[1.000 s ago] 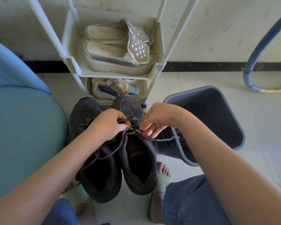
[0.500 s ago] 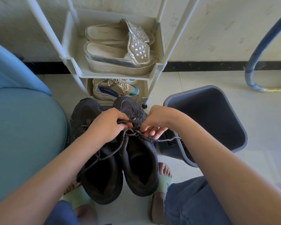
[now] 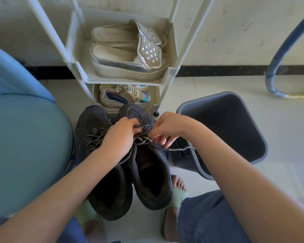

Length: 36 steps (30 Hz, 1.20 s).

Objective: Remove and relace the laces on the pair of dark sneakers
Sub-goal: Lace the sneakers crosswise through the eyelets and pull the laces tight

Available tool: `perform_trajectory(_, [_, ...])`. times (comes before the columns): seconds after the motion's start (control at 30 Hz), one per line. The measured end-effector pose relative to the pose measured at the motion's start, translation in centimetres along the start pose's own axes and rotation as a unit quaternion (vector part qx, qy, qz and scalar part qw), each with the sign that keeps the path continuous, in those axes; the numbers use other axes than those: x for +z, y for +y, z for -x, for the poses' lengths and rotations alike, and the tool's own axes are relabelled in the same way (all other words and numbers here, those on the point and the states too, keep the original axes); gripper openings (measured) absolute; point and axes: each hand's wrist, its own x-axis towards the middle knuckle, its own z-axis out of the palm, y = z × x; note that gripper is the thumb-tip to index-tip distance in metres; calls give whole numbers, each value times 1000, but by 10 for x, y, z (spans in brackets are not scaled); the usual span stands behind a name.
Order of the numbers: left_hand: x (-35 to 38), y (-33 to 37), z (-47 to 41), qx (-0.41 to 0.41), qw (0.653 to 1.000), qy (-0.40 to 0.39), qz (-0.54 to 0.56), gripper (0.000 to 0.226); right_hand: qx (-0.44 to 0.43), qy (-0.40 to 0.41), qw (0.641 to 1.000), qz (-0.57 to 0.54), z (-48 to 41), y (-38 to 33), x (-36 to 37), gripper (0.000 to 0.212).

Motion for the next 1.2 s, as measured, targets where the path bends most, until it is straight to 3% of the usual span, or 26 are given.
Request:
perform_trajectory(0.1, [4, -1, 1, -21, 999, 0, 25, 20, -110, 84, 988, 67, -6, 3, 1, 29])
perform_trajectory(0.17, [4, -1, 1, -33, 998, -1, 48, 14, -155, 90, 978, 110, -7, 3, 2, 36])
perform_trajectory(0.3, [5, 0, 0, -56, 995, 12, 81, 17, -142, 82, 978, 131, -12, 8, 4, 31])
perform_trajectory(0.73, [6, -4, -3, -129, 959, 51, 248, 25, -167, 51, 973, 153, -16, 11, 9, 49])
perform_trajectory(0.9, [4, -5, -4, -131, 944, 34, 301, 22, -163, 51, 974, 146, -18, 10, 8, 42])
perform_trajectory(1.07, [-2, -10, -11, -164, 902, 27, 399, 16, -194, 103, 976, -8, -9, 9, -4, 26])
perform_trajectory(1.2, [-1, -12, -13, -150, 915, 10, 374, 12, -210, 68, 974, 48, -9, 7, -4, 13])
